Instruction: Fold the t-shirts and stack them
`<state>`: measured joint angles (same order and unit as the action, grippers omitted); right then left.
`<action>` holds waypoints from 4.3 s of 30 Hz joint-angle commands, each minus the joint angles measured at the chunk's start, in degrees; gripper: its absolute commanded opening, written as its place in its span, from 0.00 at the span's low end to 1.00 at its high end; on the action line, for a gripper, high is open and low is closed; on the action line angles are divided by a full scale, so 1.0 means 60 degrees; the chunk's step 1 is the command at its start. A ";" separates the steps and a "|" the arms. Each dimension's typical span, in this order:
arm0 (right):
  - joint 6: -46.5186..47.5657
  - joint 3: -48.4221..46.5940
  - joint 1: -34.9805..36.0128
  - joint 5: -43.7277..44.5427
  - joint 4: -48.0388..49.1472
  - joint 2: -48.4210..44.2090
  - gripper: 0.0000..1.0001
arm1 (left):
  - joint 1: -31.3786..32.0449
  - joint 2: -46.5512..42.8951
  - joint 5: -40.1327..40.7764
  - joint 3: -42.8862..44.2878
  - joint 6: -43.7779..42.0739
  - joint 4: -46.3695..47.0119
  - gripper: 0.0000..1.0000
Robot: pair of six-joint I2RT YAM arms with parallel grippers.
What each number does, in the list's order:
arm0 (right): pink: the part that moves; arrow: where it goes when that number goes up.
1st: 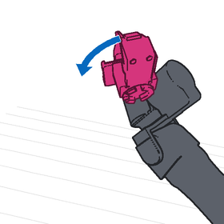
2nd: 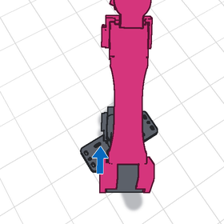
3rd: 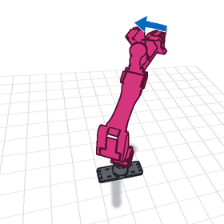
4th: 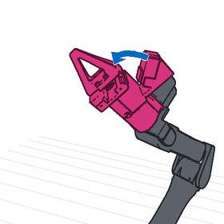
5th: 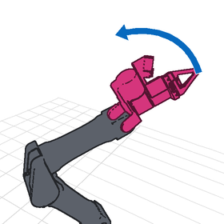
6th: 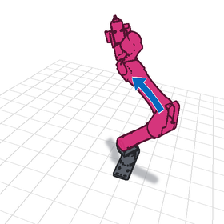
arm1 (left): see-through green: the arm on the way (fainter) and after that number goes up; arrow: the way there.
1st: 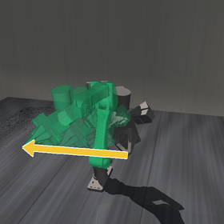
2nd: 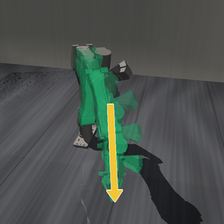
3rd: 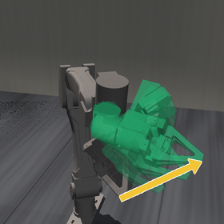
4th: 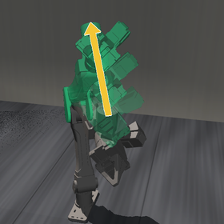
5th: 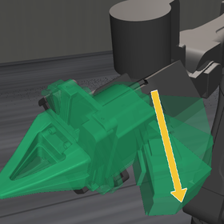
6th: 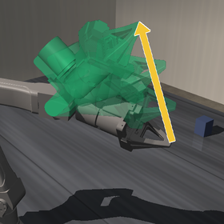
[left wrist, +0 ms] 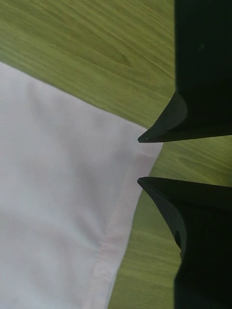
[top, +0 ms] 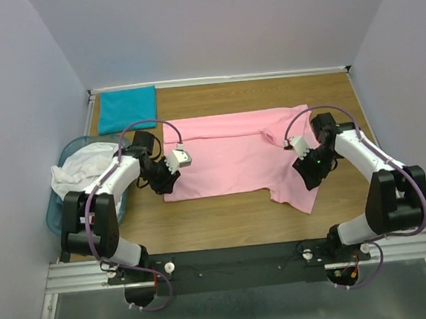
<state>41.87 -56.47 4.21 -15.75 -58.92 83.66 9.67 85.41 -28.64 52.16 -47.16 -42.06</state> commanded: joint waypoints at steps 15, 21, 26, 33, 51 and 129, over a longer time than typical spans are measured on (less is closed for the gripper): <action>0.0420 0.2028 0.0661 0.1496 0.2275 -0.0013 0.51 | 0.0878 0.0282 0.1858 -0.0681 -0.0065 0.1297 0.41; 0.0332 0.2277 0.0880 0.1614 0.2597 0.0193 0.51 | 0.0995 0.0312 0.1742 -0.0769 -0.0460 0.0947 0.41; 0.0273 0.2643 0.1100 0.1760 0.2714 0.0178 0.42 | 0.0995 -0.0507 0.1317 -0.0740 -0.0914 0.0318 0.42; 0.0259 0.2907 0.1159 0.1760 0.2773 -0.0012 0.19 | 0.1010 -0.0845 0.1083 -0.0622 -0.1076 -0.0123 0.43; 0.0127 0.2395 0.1159 0.1599 0.2231 -0.0349 0.00 | 0.1405 -0.0787 0.2034 -0.1822 -0.1501 0.0799 0.41; 0.1401 -0.5134 0.0163 0.1717 0.0591 0.4294 0.01 | -0.0279 0.3929 0.1771 0.5178 -0.2014 0.0126 0.00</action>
<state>49.63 -85.25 5.72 -5.21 -55.61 107.96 8.34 107.77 -18.17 80.40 -59.94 -41.69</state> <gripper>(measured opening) 0.008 0.009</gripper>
